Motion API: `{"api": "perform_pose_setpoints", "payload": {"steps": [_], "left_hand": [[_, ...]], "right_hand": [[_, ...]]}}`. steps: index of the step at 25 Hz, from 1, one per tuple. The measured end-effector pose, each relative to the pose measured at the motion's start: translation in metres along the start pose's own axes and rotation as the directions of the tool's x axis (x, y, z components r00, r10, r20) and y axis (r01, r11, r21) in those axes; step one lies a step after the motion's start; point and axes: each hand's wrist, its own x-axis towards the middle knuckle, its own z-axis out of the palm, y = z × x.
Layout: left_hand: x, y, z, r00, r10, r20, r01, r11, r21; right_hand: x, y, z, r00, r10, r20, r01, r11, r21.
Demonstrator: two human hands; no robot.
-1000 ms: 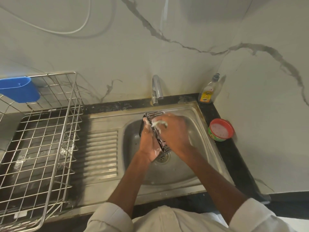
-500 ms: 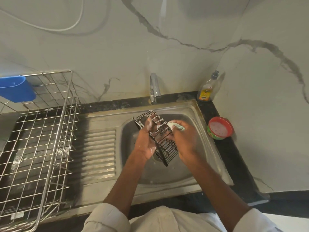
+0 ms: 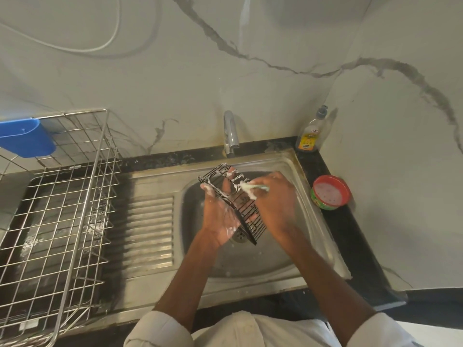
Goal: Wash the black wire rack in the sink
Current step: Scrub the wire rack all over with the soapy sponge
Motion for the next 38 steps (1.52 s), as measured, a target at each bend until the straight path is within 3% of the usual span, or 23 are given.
{"api": "perform_pose_setpoints", "payload": {"steps": [2,5,8,10,15,17,21,25,29,32,34,36,38], "left_hand": [[-0.001,-0.003,0.002,1.000,-0.009,-0.020,0.008,1.000,-0.019],[-0.005,-0.002,0.004,0.999,0.019,-0.050,-0.024,0.993,-0.119],[-0.009,0.005,0.000,0.999,0.037,-0.036,-0.042,0.987,-0.156],[-0.010,0.004,0.000,0.999,0.024,-0.045,-0.029,0.993,-0.118],[-0.004,-0.004,0.002,0.987,0.004,-0.160,0.002,0.999,0.040],[-0.009,-0.001,0.007,0.991,0.006,-0.131,-0.008,1.000,-0.013],[-0.012,0.004,0.003,0.976,0.022,-0.216,-0.030,0.999,-0.032],[-0.015,0.002,0.003,0.985,0.027,-0.170,-0.033,0.999,-0.033],[-0.014,-0.005,0.010,0.995,0.030,-0.091,-0.024,0.998,0.065],[-0.007,-0.012,0.006,0.997,-0.017,-0.080,0.032,0.981,0.189],[-0.007,-0.009,0.006,0.995,-0.038,-0.087,0.052,0.986,0.161],[-0.008,0.001,0.002,0.997,-0.020,-0.077,0.023,0.999,0.035],[-0.009,0.006,-0.001,0.998,0.012,-0.055,-0.018,0.993,-0.116]], "right_hand": [[0.001,-0.004,0.003,0.999,-0.050,-0.006,0.050,0.996,-0.070],[-0.013,-0.006,0.008,0.966,-0.108,0.234,0.114,0.993,-0.014],[-0.013,0.012,-0.001,0.938,-0.002,0.346,0.090,0.967,-0.239],[-0.010,0.007,-0.006,0.925,0.016,0.381,0.041,0.989,-0.142],[0.004,-0.036,-0.014,0.978,-0.108,0.179,0.089,0.990,0.114],[-0.003,-0.033,-0.009,0.975,-0.144,0.167,0.122,0.983,0.135],[-0.037,0.007,0.008,0.985,-0.084,0.148,0.073,0.994,0.076],[-0.028,-0.008,0.002,0.967,-0.153,0.206,0.101,0.965,0.241],[-0.009,-0.010,0.002,0.916,-0.199,0.349,0.220,0.975,-0.022],[0.007,-0.024,0.011,0.946,-0.169,0.276,0.207,0.972,-0.115],[0.004,-0.030,0.017,0.950,-0.210,0.232,0.248,0.958,-0.146],[-0.014,-0.020,0.023,0.927,-0.305,0.218,0.326,0.943,-0.071],[-0.032,0.002,0.023,0.950,-0.257,0.179,0.252,0.966,0.049]]}}
